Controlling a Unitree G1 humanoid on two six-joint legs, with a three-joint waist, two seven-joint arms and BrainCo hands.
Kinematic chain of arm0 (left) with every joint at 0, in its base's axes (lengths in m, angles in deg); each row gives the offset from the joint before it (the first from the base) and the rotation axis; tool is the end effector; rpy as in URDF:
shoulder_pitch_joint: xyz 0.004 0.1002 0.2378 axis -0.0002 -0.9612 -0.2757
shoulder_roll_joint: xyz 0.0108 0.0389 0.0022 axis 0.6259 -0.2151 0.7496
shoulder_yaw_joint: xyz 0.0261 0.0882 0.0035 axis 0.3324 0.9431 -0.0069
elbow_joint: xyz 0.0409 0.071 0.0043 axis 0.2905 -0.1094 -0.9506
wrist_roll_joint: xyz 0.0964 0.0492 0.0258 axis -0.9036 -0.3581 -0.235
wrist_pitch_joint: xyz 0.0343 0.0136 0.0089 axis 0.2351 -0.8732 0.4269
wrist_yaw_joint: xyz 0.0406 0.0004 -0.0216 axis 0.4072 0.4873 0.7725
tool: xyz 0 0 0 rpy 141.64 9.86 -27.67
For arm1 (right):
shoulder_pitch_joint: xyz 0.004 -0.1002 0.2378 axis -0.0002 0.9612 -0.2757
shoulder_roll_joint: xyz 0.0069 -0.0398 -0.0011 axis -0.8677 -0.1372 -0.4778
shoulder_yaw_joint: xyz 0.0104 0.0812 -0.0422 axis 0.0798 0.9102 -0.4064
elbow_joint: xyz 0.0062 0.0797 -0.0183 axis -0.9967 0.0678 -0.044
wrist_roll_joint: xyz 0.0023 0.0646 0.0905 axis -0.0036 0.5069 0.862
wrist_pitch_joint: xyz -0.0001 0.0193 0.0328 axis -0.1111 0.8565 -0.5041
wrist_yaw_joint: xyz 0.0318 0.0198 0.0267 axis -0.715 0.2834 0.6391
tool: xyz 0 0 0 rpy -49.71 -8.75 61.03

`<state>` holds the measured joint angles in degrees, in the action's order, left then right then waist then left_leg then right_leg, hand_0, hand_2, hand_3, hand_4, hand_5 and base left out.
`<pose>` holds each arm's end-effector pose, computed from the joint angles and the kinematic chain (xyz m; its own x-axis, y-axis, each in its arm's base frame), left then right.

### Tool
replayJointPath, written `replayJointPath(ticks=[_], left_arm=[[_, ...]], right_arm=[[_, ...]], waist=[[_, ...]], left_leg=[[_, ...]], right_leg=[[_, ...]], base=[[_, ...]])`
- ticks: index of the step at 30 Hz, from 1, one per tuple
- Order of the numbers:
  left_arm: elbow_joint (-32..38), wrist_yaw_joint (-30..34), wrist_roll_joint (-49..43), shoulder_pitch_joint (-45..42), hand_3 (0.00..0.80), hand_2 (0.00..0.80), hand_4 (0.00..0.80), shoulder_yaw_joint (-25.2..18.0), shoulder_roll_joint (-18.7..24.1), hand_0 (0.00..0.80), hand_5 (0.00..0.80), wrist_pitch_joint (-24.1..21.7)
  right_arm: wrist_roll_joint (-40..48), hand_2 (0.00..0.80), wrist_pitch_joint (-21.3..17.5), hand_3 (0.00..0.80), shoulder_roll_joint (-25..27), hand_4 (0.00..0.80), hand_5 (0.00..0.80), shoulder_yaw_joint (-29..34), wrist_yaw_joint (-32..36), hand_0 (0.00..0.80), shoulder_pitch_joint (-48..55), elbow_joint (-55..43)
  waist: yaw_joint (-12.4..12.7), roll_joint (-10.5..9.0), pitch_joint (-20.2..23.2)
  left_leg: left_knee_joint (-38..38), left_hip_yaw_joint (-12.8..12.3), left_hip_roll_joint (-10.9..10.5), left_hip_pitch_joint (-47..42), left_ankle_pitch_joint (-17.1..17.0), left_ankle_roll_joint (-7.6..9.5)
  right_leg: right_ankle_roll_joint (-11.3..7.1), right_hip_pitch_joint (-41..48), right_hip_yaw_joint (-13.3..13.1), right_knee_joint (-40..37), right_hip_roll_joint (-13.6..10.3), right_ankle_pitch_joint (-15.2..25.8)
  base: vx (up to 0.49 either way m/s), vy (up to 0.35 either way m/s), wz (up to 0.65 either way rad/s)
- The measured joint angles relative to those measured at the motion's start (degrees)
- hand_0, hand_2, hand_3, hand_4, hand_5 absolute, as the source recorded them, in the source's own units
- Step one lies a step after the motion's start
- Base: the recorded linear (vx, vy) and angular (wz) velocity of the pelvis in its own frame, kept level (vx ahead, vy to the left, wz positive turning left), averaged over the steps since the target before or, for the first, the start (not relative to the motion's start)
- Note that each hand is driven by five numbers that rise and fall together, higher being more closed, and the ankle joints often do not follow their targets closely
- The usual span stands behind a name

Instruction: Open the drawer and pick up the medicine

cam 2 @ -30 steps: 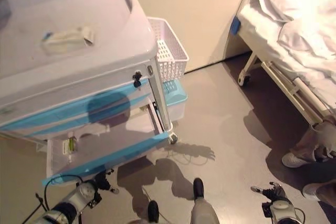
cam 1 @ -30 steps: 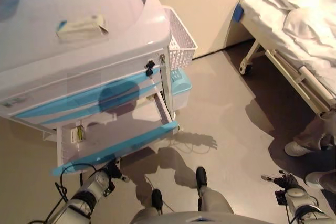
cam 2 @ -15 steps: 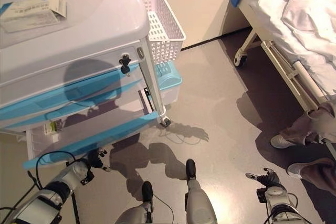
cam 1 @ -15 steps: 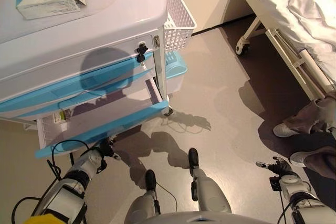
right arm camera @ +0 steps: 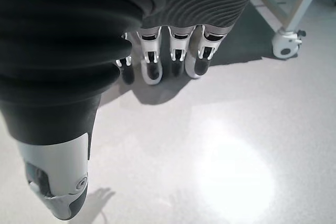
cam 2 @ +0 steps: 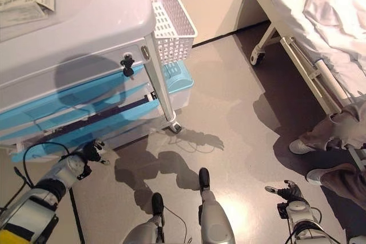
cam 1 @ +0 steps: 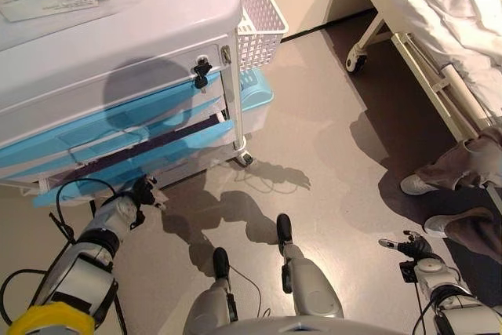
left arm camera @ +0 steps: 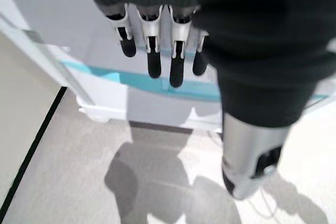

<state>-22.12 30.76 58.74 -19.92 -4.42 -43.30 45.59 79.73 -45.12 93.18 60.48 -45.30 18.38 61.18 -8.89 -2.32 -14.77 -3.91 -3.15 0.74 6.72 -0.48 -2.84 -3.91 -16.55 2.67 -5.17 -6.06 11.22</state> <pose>0.2639 0.2967 0.0311 0.8438 0.2708 -0.4632 0.3294 0.4201 0.8456 0.1553 -0.3099 -0.0523 0.5563 -0.5202 -0.6480 0.1156 0.8207 -0.5596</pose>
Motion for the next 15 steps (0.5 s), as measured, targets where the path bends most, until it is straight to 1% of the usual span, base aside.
replayJointPath(ticks=[4, 10, 15], left_arm=[[0.0, -0.4, 0.0, 1.9, 0.0, 0.0, 0.0, 0.0, 1.4, 0.0, 0.0, 0.0], [0.0, -1.1, 0.0, 3.2, 0.0, 0.0, 0.0, 0.0, 2.4, 0.0, 0.0, 0.0], [0.0, -1.1, 0.0, 3.7, 0.0, 0.0, 0.0, 0.1, 2.7, 0.0, 0.0, -0.1]], right_arm=[[0.0, 0.0, -0.1, 0.0, -0.3, 0.0, 0.0, -0.5, 0.3, 0.0, -0.2, -0.1], [0.0, 0.0, -0.2, 0.0, -0.6, 0.0, 0.0, -2.1, 0.9, 0.0, -0.2, -0.2], [0.0, 0.0, -0.4, 0.0, -0.7, 0.0, 0.0, -2.2, 0.9, 0.0, -0.2, -0.7]], waist=[[0.0, -0.82, -0.6], [0.0, -0.91, -0.7], [0.0, -1.07, -0.8]], left_leg=[[0.0, 0.0, 0.0, 0.0, 0.0, -0.01], [-0.1, -0.1, 0.0, 0.1, 0.0, -0.01], [0.2, -0.1, 0.0, 0.9, 0.0, -0.01]], right_leg=[[0.01, 0.0, 0.0, 0.0, 0.0, 0.0], [0.0, -0.2, -0.2, 0.0, 0.0, 0.0], [0.06, -0.9, -0.2, 0.0, 0.0, 0.1]], base=[[0.0, 0.0, 0.0], [0.0, 0.0, 0.0], [0.0, 0.0, 0.0]])
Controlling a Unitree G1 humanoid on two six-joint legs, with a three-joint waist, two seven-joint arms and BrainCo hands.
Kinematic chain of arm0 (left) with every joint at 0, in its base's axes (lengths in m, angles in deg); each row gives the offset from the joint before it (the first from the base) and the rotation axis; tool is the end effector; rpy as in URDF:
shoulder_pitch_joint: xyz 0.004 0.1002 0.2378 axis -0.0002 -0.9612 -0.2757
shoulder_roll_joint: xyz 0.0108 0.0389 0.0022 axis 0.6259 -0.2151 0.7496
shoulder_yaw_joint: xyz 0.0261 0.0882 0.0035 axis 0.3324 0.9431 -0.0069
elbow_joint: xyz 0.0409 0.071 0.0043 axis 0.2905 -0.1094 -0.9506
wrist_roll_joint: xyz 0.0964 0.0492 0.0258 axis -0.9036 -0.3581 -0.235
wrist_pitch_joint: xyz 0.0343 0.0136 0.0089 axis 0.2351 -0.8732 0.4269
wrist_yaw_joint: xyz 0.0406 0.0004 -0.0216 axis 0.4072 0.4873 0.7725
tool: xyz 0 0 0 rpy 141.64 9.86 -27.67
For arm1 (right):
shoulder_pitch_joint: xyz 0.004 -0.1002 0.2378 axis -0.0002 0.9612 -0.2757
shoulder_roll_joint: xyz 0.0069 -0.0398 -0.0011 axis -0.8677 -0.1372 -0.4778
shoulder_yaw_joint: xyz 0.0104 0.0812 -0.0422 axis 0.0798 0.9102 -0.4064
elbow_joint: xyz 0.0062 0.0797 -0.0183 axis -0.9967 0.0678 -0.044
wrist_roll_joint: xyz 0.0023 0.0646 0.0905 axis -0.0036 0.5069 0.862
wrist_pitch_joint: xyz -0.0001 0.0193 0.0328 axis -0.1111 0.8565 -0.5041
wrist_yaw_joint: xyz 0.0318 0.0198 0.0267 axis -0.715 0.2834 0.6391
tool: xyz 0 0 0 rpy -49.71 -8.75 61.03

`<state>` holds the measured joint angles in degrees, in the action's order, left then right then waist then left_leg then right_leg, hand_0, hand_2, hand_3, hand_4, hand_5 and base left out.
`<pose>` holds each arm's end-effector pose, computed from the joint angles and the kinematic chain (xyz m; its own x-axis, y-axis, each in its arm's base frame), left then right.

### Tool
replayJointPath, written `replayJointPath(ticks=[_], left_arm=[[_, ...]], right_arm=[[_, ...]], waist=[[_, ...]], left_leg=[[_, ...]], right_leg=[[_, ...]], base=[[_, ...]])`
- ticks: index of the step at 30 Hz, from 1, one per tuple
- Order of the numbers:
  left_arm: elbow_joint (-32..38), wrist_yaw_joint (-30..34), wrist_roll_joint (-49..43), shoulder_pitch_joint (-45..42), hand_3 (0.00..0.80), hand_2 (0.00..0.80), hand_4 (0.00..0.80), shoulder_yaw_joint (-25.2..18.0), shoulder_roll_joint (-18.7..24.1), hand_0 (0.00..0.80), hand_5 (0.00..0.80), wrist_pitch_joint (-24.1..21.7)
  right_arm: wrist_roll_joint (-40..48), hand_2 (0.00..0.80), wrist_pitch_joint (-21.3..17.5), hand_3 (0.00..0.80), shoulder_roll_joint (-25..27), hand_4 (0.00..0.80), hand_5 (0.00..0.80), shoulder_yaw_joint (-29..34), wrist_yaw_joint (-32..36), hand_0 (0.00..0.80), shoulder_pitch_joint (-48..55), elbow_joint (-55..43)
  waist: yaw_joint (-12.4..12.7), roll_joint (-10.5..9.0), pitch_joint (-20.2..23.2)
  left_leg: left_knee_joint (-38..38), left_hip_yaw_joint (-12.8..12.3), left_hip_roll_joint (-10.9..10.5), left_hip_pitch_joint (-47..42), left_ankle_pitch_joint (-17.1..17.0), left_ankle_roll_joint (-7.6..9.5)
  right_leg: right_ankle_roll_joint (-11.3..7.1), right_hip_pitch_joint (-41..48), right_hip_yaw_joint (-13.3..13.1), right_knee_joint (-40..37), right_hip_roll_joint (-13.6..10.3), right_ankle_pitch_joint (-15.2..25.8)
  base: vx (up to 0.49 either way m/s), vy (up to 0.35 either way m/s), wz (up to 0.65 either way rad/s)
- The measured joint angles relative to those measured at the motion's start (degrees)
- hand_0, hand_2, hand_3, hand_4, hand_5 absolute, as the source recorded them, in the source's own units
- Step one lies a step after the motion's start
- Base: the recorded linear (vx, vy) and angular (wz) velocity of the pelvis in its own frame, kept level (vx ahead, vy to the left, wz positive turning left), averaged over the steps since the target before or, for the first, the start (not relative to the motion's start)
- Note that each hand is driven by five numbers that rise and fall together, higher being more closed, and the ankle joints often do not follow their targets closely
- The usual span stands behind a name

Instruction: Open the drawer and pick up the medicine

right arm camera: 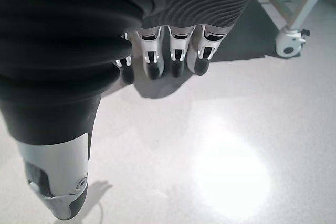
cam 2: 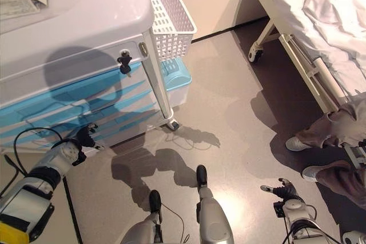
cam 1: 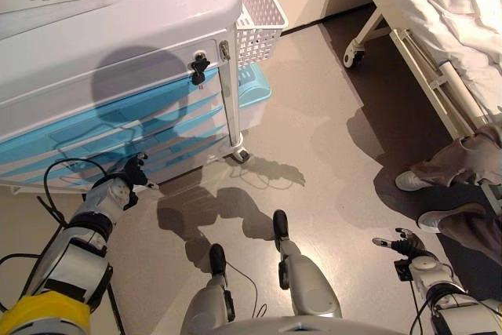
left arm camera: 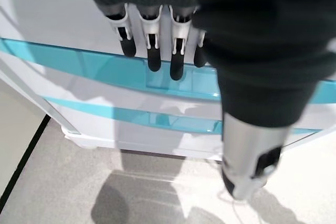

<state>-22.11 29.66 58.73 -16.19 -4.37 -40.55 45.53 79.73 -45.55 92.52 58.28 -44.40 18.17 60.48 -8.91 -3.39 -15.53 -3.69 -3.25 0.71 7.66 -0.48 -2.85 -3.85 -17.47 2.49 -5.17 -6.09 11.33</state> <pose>0.2770 0.3061 0.0561 0.8771 0.3003 -0.3749 0.2499 0.3812 0.8901 0.1591 -0.3026 -0.0539 0.5822 -0.4789 -0.6570 0.0702 0.8347 -0.5462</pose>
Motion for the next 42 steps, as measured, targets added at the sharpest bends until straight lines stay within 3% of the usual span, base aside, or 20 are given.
replayJointPath(ticks=[5, 14, 18, 19, 22, 23, 26, 27, 32, 34, 42], left_arm=[[0.0, -0.1, 0.0, 1.0, 0.0, 0.0, 0.0, 0.1, 1.5, 0.0, 0.0, 0.0], [0.0, -0.3, 0.1, 0.6, 0.0, 0.0, 0.0, -0.2, 1.5, 0.0, 0.0, 0.0], [3.1, -0.5, 3.3, -3.6, 0.0, 0.0, 0.0, -5.2, 0.4, 0.0, 0.0, -0.6], [3.8, -0.6, 5.8, -5.9, 0.0, 0.0, 0.0, -9.2, -0.5, 0.0, 0.0, -0.9], [5.3, -0.9, 10.0, -9.7, 0.0, 0.0, 0.0, -13.8, -1.8, 0.0, 0.0, -1.1], [5.6, -0.9, 12.0, -11.9, 0.0, 0.0, 0.0, -16.2, -3.0, 0.0, 0.0, -1.1], [5.9, -0.8, 14.2, -15.1, 0.0, 0.0, 0.0, -16.0, -4.8, 0.0, 0.0, -1.1], [6.9, -0.4, 15.3, -16.2, 0.0, 0.0, 0.0, -18.2, -5.6, 0.0, 0.0, -1.1], [8.6, 0.2, 18.5, -19.3, 0.0, 0.0, 0.0, -21.3, -8.3, 0.0, 0.0, -1.3], [8.9, 0.3, 20.9, -23.1, 0.0, 0.0, 0.0, -21.9, -10.1, 0.0, 0.0, -1.4], [6.8, 1.3, 25.7, -30.8, 0.0, 0.0, 0.0, -25.3, -16.1, 0.0, 0.0, -1.7]], right_arm=[[0.0, 0.0, -0.1, 0.0, -0.2, 0.0, 0.0, 0.0, 0.0, 0.0, 0.0, -0.9], [0.0, 0.0, -0.1, 0.0, -0.5, 0.0, 0.0, 0.0, 0.1, 0.0, 0.0, -1.3], [0.0, 0.0, -0.1, 0.0, -1.5, 0.0, 0.0, 0.0, 0.2, 0.0, 0.0, -0.6], [0.0, 0.0, 0.0, 0.0, -2.2, 0.0, 0.0, 0.3, 0.4, 0.0, -0.2, -0.2], [-0.1, 0.0, 0.1, 0.0, -2.8, 0.0, 0.0, 0.4, 0.8, 0.0, 0.3, -0.2], [-0.1, 0.0, 0.2, 0.0, -2.8, 0.0, 0.0, 0.5, 1.0, 0.0, 1.0, 0.0], [-0.1, 0.0, 0.5, 0.0, -2.5, 0.0, 0.0, 0.9, 1.1, 0.0, 3.2, 0.8], [-0.1, 0.0, 0.6, 0.0, -2.6, 0.0, 0.0, 1.1, 1.2, 0.0, 3.4, 1.3], [-0.4, 0.0, 0.7, 0.0, -2.5, 0.0, 0.0, 1.3, 1.7, 0.0, 4.9, 2.1], [-0.6, 0.0, 0.9, 0.0, -2.4, 0.0, 0.0, 1.3, 2.3, 0.0, 6.6, 2.3], [-1.2, 0.0, 1.8, 0.0, -2.6, 0.0, 0.0, 2.6, 3.1, 0.0, 10.0, 5.8]], waist=[[0.0, -1.08, -1.2], [0.2, -1.26, -1.3], [0.2, -1.24, -1.3], [0.3, -1.21, -1.3], [0.5, -0.9, -1.1], [0.4, -0.41, -0.3], [0.4, 1.27, 3.5], [1.2, 1.97, 4.2], [1.9, 4.01, 8.2], [2.5, 5.45, 12.4], [3.4, 6.01, 15.6]], left_leg=[[0.4, 0.0, 0.1, 0.5, 0.0, -0.13], [0.4, 0.0, 0.1, 0.0, 0.0, -0.13], [0.1, -0.1, 0.4, -2.4, 0.0, -0.17], [-0.2, -0.2, 0.5, -3.8, 0.0, -0.15], [-0.9, -0.7, 0.7, -6.1, 0.0, -0.17], [-1.2, -1.0, 0.9, -7.2, 0.0, -0.2], [-1.2, -0.7, 1.1, -7.7, 0.2, -0.32], [-1.3, -0.5, 1.3, -8.4, 0.2, -0.32], [-1.3, 0.2, 1.5, -10.2, 0.4, -0.39], [-1.3, 0.3, 1.7, -10.8, 0.9, -0.14], [-1.6, 1.2, 2.1, -13.0, 1.1, -0.21]], right_leg=[[0.15, -0.3, 0.0, 0.0, 0.1, 0.2], [0.15, 0.2, 0.0, 0.0, 0.0, 0.2], [0.08, 2.5, 0.0, 0.0, 0.1, 0.1], [0.08, 3.6, 0.0, 0.0, 0.1, 0.1], [-0.18, 5.5, 0.0, 0.0, 0.0, -0.7], [-0.18, 6.4, 0.0, 0.0, 0.1, -0.9], [0.1, 7.0, 0.3, 0.0, 0.6, -1.0], [0.1, 7.9, 0.7, 0.0, 0.4, -1.0], [-0.11, 10.0, 1.3, -0.2, 0.6, -1.6], [-0.03, 10.7, 1.5, -0.3, 0.6, -2.0], [0.54, 13.7, 2.4, -0.4, 0.9, -2.5]], base=[[0.0, 0.0, 0.0], [0.003, -0.001, 0.0], [0.036, -0.012, -0.03], [0.037, -0.015, -0.06], [0.093, -0.027, -0.04], [0.05, -0.02, -0.03], [0.08, -0.044, 0.05], [0.028, -0.016, 0.03], [0.039, -0.035, 0.07], [0.058, -0.048, 0.05], [0.017, -0.023, 0.04]])
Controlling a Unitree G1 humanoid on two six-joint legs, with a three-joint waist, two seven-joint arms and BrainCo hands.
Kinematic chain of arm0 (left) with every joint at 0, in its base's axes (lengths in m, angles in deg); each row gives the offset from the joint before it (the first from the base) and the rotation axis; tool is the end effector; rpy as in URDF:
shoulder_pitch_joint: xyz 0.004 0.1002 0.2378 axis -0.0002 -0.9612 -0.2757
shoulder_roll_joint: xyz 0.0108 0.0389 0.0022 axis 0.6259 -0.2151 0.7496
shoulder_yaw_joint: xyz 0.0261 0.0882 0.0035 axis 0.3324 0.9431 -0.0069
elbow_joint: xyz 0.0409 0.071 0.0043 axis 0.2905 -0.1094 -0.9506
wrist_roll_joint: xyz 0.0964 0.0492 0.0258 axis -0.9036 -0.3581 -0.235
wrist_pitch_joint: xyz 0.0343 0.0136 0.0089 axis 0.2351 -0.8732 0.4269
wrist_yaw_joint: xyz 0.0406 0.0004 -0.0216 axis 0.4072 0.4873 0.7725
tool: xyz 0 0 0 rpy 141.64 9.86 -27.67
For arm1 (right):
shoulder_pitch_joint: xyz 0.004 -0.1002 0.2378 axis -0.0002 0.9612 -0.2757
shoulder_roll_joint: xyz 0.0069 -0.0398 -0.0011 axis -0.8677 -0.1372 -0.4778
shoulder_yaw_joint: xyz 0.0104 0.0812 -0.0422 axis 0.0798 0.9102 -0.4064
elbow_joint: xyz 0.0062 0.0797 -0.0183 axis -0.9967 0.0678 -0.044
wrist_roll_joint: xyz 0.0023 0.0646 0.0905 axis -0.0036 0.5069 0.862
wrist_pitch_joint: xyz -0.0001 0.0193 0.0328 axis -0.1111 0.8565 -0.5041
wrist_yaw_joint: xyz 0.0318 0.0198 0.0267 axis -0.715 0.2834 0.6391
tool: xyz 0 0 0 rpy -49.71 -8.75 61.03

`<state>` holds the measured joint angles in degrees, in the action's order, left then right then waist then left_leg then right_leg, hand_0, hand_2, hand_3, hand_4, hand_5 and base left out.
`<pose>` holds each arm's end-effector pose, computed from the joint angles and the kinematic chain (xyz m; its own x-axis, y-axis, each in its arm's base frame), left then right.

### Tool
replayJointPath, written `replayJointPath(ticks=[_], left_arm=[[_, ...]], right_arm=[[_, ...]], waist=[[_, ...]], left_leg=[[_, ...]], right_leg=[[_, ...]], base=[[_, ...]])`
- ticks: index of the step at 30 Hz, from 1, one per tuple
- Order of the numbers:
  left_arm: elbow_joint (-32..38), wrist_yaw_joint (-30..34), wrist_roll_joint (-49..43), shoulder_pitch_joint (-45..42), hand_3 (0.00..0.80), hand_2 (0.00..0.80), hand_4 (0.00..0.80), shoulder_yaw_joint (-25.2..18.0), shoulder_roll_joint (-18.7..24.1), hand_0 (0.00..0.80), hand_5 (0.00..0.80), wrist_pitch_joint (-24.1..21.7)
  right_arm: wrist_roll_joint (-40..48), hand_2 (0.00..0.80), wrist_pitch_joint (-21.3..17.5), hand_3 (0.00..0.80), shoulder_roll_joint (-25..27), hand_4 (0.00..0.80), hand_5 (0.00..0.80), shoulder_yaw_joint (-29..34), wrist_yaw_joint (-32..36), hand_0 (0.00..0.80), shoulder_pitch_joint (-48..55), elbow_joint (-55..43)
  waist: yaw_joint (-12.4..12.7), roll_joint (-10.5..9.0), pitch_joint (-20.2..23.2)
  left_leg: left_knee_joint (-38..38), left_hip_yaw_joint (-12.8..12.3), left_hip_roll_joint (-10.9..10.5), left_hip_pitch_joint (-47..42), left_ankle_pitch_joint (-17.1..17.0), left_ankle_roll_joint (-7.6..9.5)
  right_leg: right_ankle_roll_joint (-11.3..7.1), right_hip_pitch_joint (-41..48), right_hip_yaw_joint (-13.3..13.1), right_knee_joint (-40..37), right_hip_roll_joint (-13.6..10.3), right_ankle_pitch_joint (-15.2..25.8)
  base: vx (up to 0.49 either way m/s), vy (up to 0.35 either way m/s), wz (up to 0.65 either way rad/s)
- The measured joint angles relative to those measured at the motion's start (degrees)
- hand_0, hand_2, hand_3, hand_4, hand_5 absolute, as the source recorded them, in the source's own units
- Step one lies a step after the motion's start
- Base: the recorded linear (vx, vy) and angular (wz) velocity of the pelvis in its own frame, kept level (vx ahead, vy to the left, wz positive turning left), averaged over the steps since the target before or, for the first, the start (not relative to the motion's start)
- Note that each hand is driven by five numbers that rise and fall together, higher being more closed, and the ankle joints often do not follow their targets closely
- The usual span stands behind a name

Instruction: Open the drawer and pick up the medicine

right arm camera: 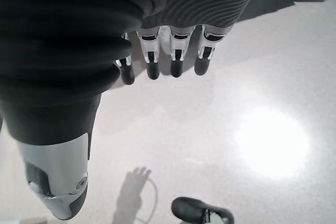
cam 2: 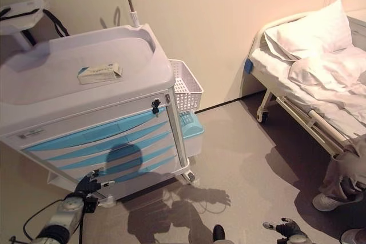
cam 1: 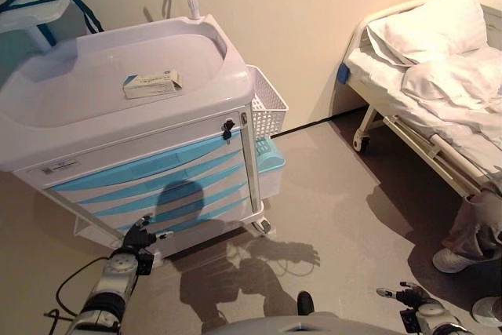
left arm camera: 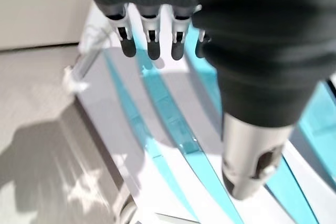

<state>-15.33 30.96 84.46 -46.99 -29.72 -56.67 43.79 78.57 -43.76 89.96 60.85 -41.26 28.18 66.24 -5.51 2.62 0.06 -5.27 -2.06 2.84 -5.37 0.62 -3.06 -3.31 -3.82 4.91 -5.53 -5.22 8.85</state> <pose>0.1507 0.2813 -0.0595 0.6658 0.3275 -0.6704 -0.1243 0.9346 0.3332 0.0786 -0.3010 -0.0868 0.3184 -0.4598 -0.8290 0.0109 0.8762 -0.4818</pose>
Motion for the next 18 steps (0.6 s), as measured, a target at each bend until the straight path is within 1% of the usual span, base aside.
replayJointPath(ticks=[2, 5, 6, 7, 15, 18], left_arm=[[-4.5, 0.0, 0.2, -1.0, 0.0, 0.0, 0.0, -0.1, -1.3, 0.0, 0.0, -0.2], [-7.1, 0.1, 0.2, -3.2, 0.0, 0.0, 0.0, -0.1, -2.4, 0.0, 0.0, 0.5], [-8.7, 0.1, 0.2, -3.2, 0.0, 0.0, 0.0, -0.5, -2.8, 0.0, 0.0, 0.5], [-11.9, 0.1, 0.2, -3.9, 0.0, 0.0, 0.0, -1.9, -3.9, 0.0, 0.0, 0.8], [-18.7, 0.0, -1.1, -7.9, 0.0, 0.0, 0.0, -2.0, -6.7, 0.0, 0.0, 2.1], [-20.9, 0.1, -3.2, -7.9, 0.0, 0.0, 0.0, -2.0, -7.6, 0.0, 0.0, 2.4]], right_arm=[[0.0, 0.0, 0.0, 0.0, -0.1, 0.0, 0.0, 0.0, 0.1, 0.0, 0.8, 0.6], [0.0, 0.0, 0.1, 0.0, -0.1, 0.0, 0.0, 0.0, 0.1, 0.0, 1.4, 0.9], [0.0, 0.0, 0.1, 0.0, -0.1, 0.0, 0.0, 0.0, 0.1, 0.0, 1.4, 1.2], [0.0, 0.0, 0.3, 0.0, -0.1, 0.0, 0.0, 0.0, 0.1, 0.0, 1.4, 1.3], [0.0, 0.0, 0.5, 0.0, -1.4, 0.0, 0.0, 0.0, 0.1, 0.0, 1.9, 2.3], [0.0, 0.0, 0.5, 0.0, -2.3, 0.0, 0.0, -0.1, 0.2, 0.0, 2.1, 2.4]], waist=[[0.0, 0.04, 1.3], [0.1, -0.12, 1.8], [0.2, -0.12, 2.0], [0.1, 0.03, 2.1], [0.5, 0.05, 3.3], [0.3, 0.15, 3.5]], left_leg=[[0.0, 0.5, 0.0, 0.0, 0.0, 0.01], [0.1, 0.6, 0.0, -0.4, 0.0, -0.01], [0.1, 0.6, 0.0, -0.5, 0.0, -0.02], [0.1, 0.7, 0.1, -1.1, 0.2, -0.03], [0.0, 0.7, 0.0, -1.1, 0.2, 0.0], [0.1, 0.7, 0.0, -1.2, 0.2, -0.01]], right_leg=[[0.15, 0.3, 0.4, 0.0, 0.0, -0.1], [0.08, 0.7, 0.4, 0.0, 0.0, -0.2], [0.06, 0.8, 0.4, 0.0, 0.0, -0.2], [-0.1, 1.5, 0.4, 0.0, 0.0, -0.3], [-0.03, 1.5, 0.4, 0.0, 0.0, -0.5], [-0.04, 1.5, 0.4, 0.0, 0.0, -0.5]], base=[[0.004, -0.006, 0.08], [0.0, -0.002, 0.01], [0.0, 0.0, 0.0], [0.0, 0.0, 0.0], [0.0, 0.0, 0.0], [0.0, 0.0, 0.0]])
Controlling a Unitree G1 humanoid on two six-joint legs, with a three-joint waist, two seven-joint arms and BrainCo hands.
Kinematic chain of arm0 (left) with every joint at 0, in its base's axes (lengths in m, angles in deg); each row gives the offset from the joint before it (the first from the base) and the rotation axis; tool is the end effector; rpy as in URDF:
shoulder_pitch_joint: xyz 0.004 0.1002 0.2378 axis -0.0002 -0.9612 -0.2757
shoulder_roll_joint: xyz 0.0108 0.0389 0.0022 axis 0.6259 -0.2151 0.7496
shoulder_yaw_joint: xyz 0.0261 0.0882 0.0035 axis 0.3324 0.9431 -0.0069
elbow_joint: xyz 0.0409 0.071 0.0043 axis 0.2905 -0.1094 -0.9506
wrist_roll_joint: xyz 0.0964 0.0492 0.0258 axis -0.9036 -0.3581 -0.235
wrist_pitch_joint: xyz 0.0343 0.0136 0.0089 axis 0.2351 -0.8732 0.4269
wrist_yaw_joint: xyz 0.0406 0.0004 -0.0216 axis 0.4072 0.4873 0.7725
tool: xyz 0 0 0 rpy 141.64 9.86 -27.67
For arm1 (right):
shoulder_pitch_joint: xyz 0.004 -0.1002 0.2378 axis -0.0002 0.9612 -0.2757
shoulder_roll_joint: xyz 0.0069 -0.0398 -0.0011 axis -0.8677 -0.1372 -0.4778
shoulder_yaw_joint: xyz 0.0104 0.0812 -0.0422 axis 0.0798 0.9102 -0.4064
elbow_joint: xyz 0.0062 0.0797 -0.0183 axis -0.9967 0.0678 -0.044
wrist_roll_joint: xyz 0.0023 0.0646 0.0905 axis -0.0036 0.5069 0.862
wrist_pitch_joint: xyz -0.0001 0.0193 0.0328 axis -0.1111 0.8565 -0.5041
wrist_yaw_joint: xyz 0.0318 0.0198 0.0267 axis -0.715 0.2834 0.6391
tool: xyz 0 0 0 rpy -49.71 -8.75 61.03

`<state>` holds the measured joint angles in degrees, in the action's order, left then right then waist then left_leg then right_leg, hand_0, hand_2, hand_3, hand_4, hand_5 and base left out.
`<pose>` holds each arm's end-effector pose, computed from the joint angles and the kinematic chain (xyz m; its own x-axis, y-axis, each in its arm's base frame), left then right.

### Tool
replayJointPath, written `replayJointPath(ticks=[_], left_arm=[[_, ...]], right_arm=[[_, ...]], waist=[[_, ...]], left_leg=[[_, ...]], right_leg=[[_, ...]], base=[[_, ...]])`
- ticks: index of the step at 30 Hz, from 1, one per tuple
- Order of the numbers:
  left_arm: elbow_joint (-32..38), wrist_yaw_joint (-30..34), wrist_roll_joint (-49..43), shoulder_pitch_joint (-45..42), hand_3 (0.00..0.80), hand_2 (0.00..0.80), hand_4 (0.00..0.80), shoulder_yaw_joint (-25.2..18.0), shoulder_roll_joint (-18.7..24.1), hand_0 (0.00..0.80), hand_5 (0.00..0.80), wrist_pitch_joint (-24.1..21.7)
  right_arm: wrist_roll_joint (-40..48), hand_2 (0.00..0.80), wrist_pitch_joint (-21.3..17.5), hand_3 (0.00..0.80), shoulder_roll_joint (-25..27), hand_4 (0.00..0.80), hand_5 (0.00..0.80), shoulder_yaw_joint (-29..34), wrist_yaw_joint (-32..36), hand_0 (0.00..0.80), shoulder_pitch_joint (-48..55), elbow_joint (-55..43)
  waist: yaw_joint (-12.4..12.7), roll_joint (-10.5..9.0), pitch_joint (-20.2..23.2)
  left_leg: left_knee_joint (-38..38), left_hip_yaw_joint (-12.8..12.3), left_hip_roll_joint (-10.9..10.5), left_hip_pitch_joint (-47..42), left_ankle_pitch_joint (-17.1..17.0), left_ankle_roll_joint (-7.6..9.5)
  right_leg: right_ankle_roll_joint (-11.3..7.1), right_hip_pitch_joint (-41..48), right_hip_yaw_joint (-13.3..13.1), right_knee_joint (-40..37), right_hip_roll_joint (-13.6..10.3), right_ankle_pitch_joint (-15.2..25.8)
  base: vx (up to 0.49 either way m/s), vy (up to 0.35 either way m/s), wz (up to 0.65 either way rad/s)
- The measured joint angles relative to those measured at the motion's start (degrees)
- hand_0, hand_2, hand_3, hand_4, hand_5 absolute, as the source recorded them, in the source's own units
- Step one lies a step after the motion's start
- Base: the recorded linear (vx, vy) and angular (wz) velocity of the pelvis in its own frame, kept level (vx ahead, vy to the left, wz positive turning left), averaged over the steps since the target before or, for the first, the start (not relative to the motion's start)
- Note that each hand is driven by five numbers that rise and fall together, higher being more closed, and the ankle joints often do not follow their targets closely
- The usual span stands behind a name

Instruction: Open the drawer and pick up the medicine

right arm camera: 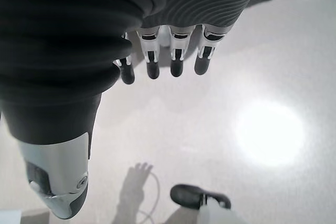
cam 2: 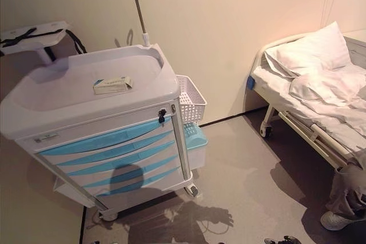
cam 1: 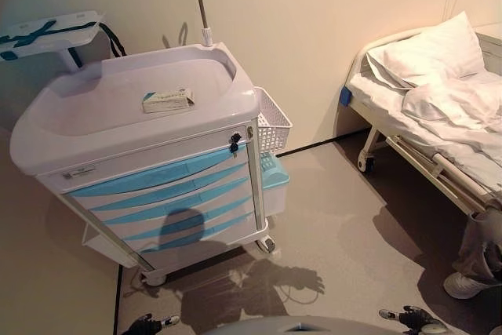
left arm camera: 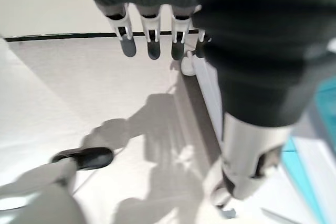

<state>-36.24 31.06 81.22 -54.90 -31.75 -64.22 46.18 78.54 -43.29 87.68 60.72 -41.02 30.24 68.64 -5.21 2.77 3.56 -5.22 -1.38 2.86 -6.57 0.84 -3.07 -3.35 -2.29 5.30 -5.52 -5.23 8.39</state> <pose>0.0339 0.2539 -0.1134 0.1849 0.3030 -0.9349 -0.1141 0.9515 0.2859 0.0570 -0.2893 -0.0971 0.2368 -0.4303 -0.8710 -0.0036 0.8962 -0.4437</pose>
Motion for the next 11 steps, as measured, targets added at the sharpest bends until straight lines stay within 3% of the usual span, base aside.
replayJointPath(ticks=[11], left_arm=[[-0.4, 0.1, -2.2, -0.2, 0.0, 0.0, 0.0, 0.7, -0.9, 0.0, 0.0, 0.6]], right_arm=[[-0.1, 0.0, 0.3, 0.0, -0.4, 0.0, 0.0, -0.2, 0.5, 0.0, 1.2, 0.5]], waist=[[0.2, -0.6, 0.3]], left_leg=[[0.0, 0.1, 0.0, -0.1, 0.0, 0.0]], right_leg=[[-0.02, 0.2, 0.1, 0.0, 0.0, 0.0]], base=[[0.0, 0.0, 0.0]])
